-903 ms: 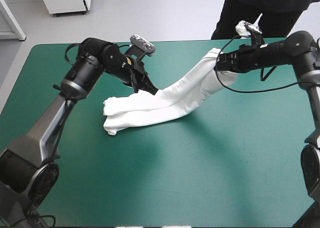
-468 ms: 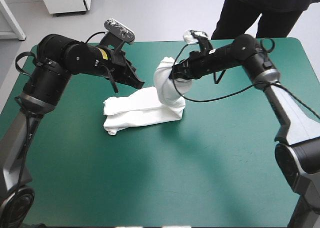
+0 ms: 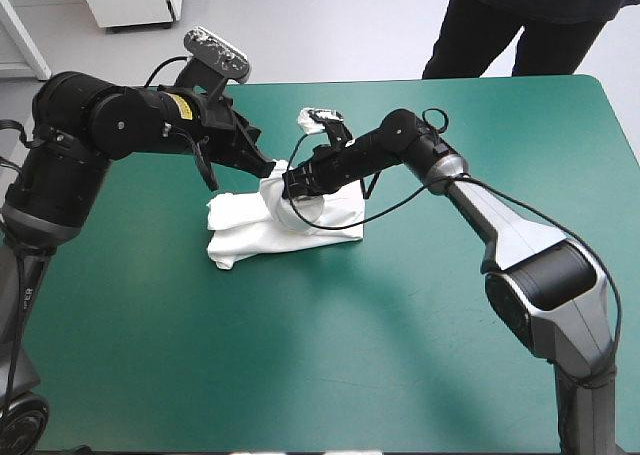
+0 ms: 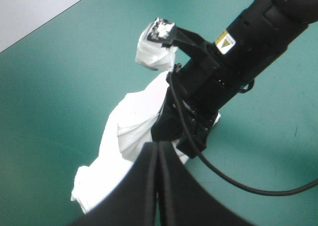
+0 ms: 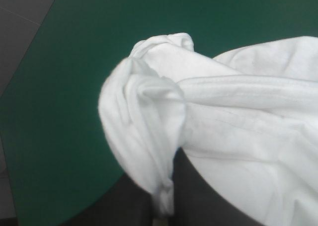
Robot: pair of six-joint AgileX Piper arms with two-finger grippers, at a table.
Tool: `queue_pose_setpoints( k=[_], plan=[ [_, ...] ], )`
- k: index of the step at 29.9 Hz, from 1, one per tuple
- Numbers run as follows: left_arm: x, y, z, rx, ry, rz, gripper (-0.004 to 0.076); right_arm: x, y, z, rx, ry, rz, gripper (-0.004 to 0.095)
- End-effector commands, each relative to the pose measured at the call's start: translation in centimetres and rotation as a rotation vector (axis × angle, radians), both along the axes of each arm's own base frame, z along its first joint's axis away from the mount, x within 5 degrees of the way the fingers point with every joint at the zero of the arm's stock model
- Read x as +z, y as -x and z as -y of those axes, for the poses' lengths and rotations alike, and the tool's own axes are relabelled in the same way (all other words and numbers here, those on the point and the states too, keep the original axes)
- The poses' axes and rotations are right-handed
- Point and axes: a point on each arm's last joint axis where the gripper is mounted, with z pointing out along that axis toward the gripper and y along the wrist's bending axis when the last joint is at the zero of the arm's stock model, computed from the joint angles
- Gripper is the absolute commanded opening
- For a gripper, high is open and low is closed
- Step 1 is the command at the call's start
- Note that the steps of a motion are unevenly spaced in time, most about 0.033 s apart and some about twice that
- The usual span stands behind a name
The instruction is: Fold the cloth
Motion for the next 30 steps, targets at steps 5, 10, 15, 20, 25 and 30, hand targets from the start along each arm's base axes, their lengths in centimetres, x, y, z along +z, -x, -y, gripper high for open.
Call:
queue_pose_setpoints(
  k=[5, 10, 15, 20, 25, 30],
  plan=[
    [1.4, 1.8, -0.9, -0.004, 0.028, 0.018, -0.0022, 3.5, -0.7, -2.5, 0.068, -0.127, 0.119, 0.0002],
    [0.9, 2.0, -1.0, -0.004, 0.017, -0.001, -0.0022, 3.9, -0.7, -3.1, 0.160, -0.124, 0.123, 0.0216],
    [0.9, 2.1, -1.0, -0.002, 0.016, 0.002, -0.0022, 4.2, -0.2, -3.2, 0.202, -0.121, 0.080, 0.0496],
    [1.2, 2.4, -1.2, -0.001, 0.018, 0.011, -0.0022, 5.7, 0.7, -2.9, 0.262, -0.117, 0.066, 0.0529],
    [1.7, 2.9, -1.8, 0.016, 0.004, 0.041, -0.0022, 9.0, 0.6, -0.8, 0.168, -0.007, 0.187, 0.0529],
    [1.9, 3.2, -2.1, 0.022, 0.001, 0.054, -0.0022, 10.9, -0.2, 3.6, -0.060, 0.221, 0.252, 0.0529]
  ],
)
